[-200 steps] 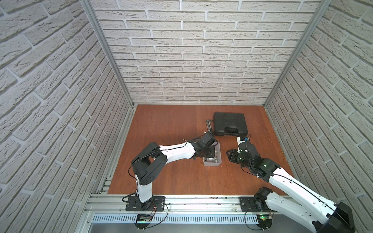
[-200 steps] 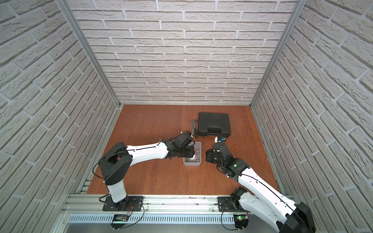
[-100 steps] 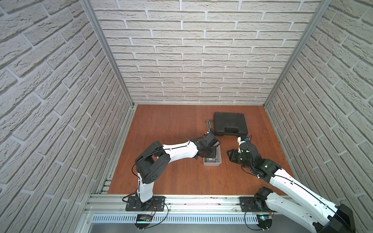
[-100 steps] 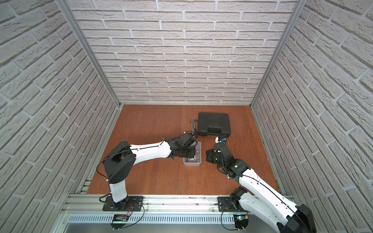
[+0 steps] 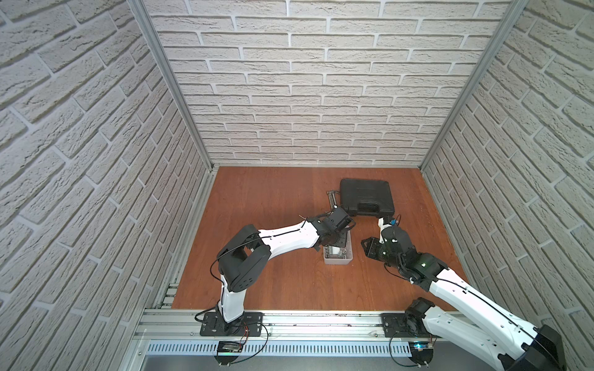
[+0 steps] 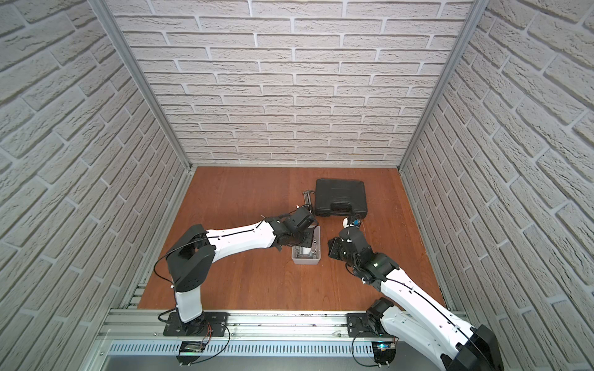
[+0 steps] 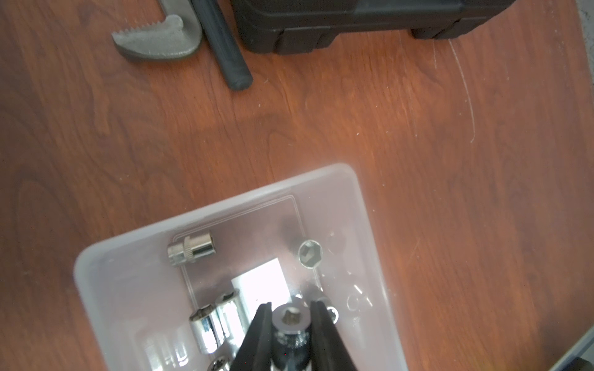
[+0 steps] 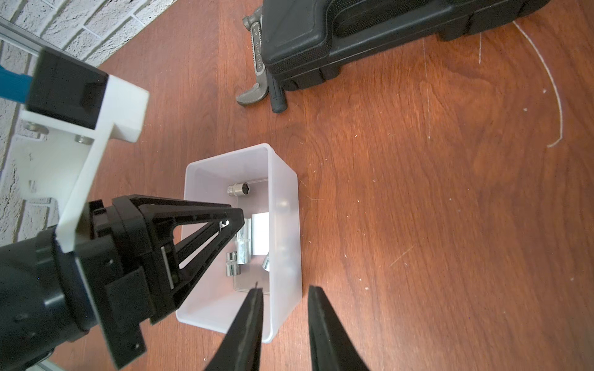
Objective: Put the socket on the desktop into the storage box
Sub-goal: Place the socket head in the storage box.
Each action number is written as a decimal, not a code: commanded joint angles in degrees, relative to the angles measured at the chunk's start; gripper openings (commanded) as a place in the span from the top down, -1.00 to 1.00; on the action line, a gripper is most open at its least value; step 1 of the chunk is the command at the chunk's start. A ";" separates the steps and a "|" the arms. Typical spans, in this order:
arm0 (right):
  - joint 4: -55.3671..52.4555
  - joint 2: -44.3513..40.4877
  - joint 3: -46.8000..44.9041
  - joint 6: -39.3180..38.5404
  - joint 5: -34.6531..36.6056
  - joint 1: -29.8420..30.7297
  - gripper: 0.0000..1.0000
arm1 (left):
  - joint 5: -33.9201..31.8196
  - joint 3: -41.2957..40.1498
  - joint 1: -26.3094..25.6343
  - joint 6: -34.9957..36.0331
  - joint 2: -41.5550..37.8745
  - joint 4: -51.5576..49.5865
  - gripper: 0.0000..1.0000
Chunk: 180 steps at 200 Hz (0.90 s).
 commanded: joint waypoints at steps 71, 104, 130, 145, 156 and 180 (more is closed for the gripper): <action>0.39 -0.63 0.38 -0.07 -0.04 -0.75 0.39 | -1.13 1.90 -0.67 1.73 1.44 -2.08 0.78; -0.40 -0.80 0.98 -0.48 0.00 -0.80 0.33 | -1.44 1.83 -0.77 1.64 0.43 -2.32 0.38; -1.50 -1.25 1.90 -1.01 0.64 -0.79 0.16 | -2.99 2.26 -1.10 2.06 -0.90 -3.34 0.13; -2.73 -1.52 2.81 -1.61 1.41 -0.79 0.05 | -4.04 2.53 -1.29 2.63 -2.18 -3.96 0.04; -3.79 -1.85 3.72 -2.02 2.14 -0.81 -0.04 | -4.96 2.77 -1.30 3.29 -3.41 -4.71 -0.02; -6.86 -3.54 6.60 -3.61 5.05 -0.85 -0.16 | -8.58 3.14 -1.36 6.78 -8.41 -5.98 -0.13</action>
